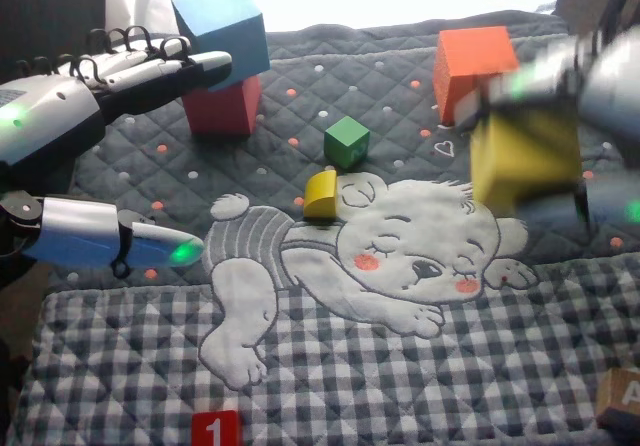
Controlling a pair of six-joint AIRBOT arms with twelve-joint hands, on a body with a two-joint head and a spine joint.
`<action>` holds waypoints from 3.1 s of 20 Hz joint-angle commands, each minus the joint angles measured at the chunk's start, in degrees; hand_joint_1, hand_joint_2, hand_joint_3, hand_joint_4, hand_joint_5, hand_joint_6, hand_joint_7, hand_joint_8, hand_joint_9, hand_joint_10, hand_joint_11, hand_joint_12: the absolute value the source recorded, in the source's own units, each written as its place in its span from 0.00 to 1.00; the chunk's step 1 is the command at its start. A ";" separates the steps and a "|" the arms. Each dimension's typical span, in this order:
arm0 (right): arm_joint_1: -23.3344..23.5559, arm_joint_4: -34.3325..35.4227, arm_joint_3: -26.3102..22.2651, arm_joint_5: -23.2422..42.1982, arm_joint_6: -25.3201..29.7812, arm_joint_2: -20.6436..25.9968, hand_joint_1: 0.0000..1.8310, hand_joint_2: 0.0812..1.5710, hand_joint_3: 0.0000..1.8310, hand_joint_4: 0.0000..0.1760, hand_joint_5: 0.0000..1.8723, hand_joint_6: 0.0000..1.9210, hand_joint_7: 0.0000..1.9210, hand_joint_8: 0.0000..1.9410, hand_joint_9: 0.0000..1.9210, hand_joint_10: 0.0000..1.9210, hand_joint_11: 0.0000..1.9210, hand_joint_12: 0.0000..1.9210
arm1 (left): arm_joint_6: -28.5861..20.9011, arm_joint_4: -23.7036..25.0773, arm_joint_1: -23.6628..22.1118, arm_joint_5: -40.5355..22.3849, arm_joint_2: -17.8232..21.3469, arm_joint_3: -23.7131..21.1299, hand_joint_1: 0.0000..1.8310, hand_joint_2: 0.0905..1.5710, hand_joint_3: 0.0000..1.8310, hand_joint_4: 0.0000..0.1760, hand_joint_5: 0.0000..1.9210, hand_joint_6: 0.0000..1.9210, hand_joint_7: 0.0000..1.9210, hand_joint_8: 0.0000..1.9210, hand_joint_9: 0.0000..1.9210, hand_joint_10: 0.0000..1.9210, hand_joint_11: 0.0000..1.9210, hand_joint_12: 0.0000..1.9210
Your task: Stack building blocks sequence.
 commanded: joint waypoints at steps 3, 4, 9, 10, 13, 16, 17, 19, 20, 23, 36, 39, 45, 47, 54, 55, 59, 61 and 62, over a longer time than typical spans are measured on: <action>4.15 3.42 2.24 7.49 -1.61 -0.24 0.67 0.71 0.00 0.02 0.48 0.56 0.52 0.52 0.56 0.41 0.53 0.60 | -0.39 -0.77 -0.36 -6.73 -0.38 0.40 0.39 0.54 0.00 1.00 0.05 0.00 0.00 0.00 0.00 0.00 0.00 0.00; 5.61 4.75 3.05 7.17 -3.52 -0.81 0.67 0.71 0.00 0.00 0.47 0.56 0.53 0.52 0.58 0.37 0.53 0.58 | -0.51 -0.73 -0.36 -6.46 -0.45 0.50 0.38 0.54 0.00 1.00 0.05 0.00 0.00 0.00 0.00 0.00 0.00 0.00; 12.38 9.15 9.93 -0.13 -7.19 -6.06 0.69 0.66 0.00 0.00 0.54 0.42 0.63 0.38 0.70 0.39 0.63 0.70 | -1.27 -0.19 -0.45 -6.04 -0.99 1.09 0.40 0.54 0.00 1.00 0.05 0.00 0.00 0.00 0.00 0.00 0.00 0.00; 13.02 9.17 10.87 -1.54 -7.25 -6.80 0.69 0.66 0.00 0.00 0.54 0.42 0.63 0.38 0.70 0.39 0.63 0.70 | -1.45 -0.04 -0.55 -5.98 -1.14 1.22 0.40 0.54 0.00 1.00 0.05 0.00 0.00 0.00 0.00 0.00 0.00 0.00; 15.32 9.17 14.19 -6.71 -8.57 -9.58 0.68 0.67 0.00 0.00 0.52 0.49 0.60 0.40 0.68 0.31 0.57 0.64 | -2.61 1.05 -1.12 -5.24 -1.59 1.87 0.38 0.54 0.00 1.00 0.05 0.00 0.00 0.00 0.00 0.00 0.00 0.00; 15.99 9.41 17.08 -10.91 -8.64 -11.52 0.68 0.67 0.00 0.00 0.55 0.43 0.60 0.42 0.68 0.32 0.54 0.69 | -3.40 2.29 -1.33 -4.30 -1.62 2.04 0.39 0.54 0.00 1.00 0.06 0.00 0.00 0.00 0.00 0.00 0.00 0.00; 15.99 9.52 17.59 -11.73 -8.64 -11.81 0.68 0.67 0.00 0.00 0.55 0.42 0.59 0.44 0.65 0.40 0.51 0.73 | -3.46 2.39 -1.37 -4.25 -1.62 2.07 0.39 0.54 0.00 1.00 0.07 0.01 0.00 0.00 0.00 0.00 0.00 0.00; 15.99 9.67 18.45 -13.22 -8.64 -12.23 0.68 0.67 0.00 0.00 0.55 0.44 0.59 0.44 0.61 0.45 0.49 0.75 | -3.63 2.40 -1.43 -4.27 -1.62 2.09 0.40 0.53 0.00 1.00 0.07 0.01 0.01 0.00 0.00 0.00 0.00 0.00; 15.99 9.66 18.90 -14.17 -8.65 -12.57 0.68 0.67 0.00 0.00 0.54 0.44 0.58 0.45 0.60 0.46 0.50 0.73 | -3.94 2.41 -1.43 -4.26 -1.65 2.15 0.38 0.53 0.00 1.00 0.07 0.00 0.00 0.00 0.00 0.00 0.00 0.00; 15.99 9.68 19.70 -15.19 -8.65 -13.35 0.68 0.67 0.00 0.00 0.55 0.44 0.58 0.43 0.60 0.42 0.51 0.67 | -4.90 2.73 -1.39 -3.96 -1.71 2.43 0.39 0.53 0.00 1.00 0.07 0.00 0.00 0.00 0.00 0.00 0.00 0.00; 16.70 9.61 18.74 -13.73 -8.65 -13.63 0.68 0.67 0.00 0.00 0.55 0.43 0.58 0.45 0.59 0.42 0.47 0.71 | -4.90 2.82 -1.47 -3.94 -2.29 2.66 0.38 0.53 0.00 0.91 0.08 0.00 0.01 0.00 0.00 0.00 0.00 0.00; 16.97 9.13 18.36 -13.22 -8.65 -13.48 0.69 0.66 0.00 0.00 0.56 0.38 0.59 0.45 0.60 0.47 0.46 0.76 | -4.90 2.82 -1.48 -4.06 -2.30 2.69 0.38 0.52 0.00 1.00 0.08 0.00 0.01 0.00 0.00 0.00 0.00 0.00; 17.00 8.78 17.95 -12.91 -8.66 -13.41 0.69 0.66 0.00 0.00 0.56 0.41 0.60 0.43 0.62 0.46 0.51 0.72 | -4.90 2.82 -1.48 -4.12 -2.41 2.70 0.39 0.53 0.00 1.00 0.08 0.00 0.01 0.00 0.00 0.00 0.00 0.00; 17.00 8.80 18.05 -12.93 -8.66 -13.41 0.68 0.66 0.00 0.00 0.55 0.43 0.60 0.42 0.61 0.46 0.49 0.74 | -4.90 2.82 -1.48 -4.15 -2.43 2.70 0.39 0.53 0.00 1.00 0.08 0.00 0.01 0.00 0.00 0.00 0.00 0.00; 17.00 8.83 18.41 -13.18 -8.66 -13.41 0.68 0.66 0.00 0.01 0.55 0.44 0.60 0.40 0.62 0.34 0.49 0.70 | -4.91 2.80 -1.48 -4.17 -2.58 2.75 0.41 0.53 0.00 0.97 0.09 0.00 0.01 0.00 0.00 0.00 0.00 0.00; 17.00 8.83 18.41 -13.44 -8.66 -13.41 0.68 0.66 0.00 0.02 0.55 0.44 0.60 0.40 0.63 0.31 0.49 0.68 | -4.91 2.78 -1.47 -4.17 -2.60 2.74 0.40 0.53 0.00 0.98 0.09 0.00 0.01 0.00 0.00 0.00 0.00 0.00; 17.00 9.37 18.52 -14.03 -8.68 -13.41 0.68 0.67 0.00 0.01 0.53 0.47 0.58 0.43 0.64 0.26 0.50 0.68 | -4.93 2.72 -1.47 -4.18 -2.70 2.73 0.41 0.53 0.00 0.96 0.09 0.00 0.01 0.00 0.00 0.00 0.00 0.00; 17.00 9.44 18.52 -14.15 -8.68 -13.41 0.68 0.67 0.00 0.00 0.54 0.44 0.59 0.44 0.61 0.40 0.51 0.73 | -4.98 2.71 -1.47 -4.26 -2.71 2.72 0.40 0.53 0.00 1.00 0.09 0.00 0.01 0.00 0.00 0.00 0.00 0.00; 16.99 9.47 18.54 -14.27 -8.69 -13.41 0.68 0.67 0.00 0.00 0.54 0.46 0.57 0.44 0.59 0.40 0.50 0.70 | -5.09 2.71 -1.47 -4.34 -2.71 2.70 0.39 0.53 0.00 0.99 0.09 0.00 0.01 0.00 0.00 0.00 0.00 0.00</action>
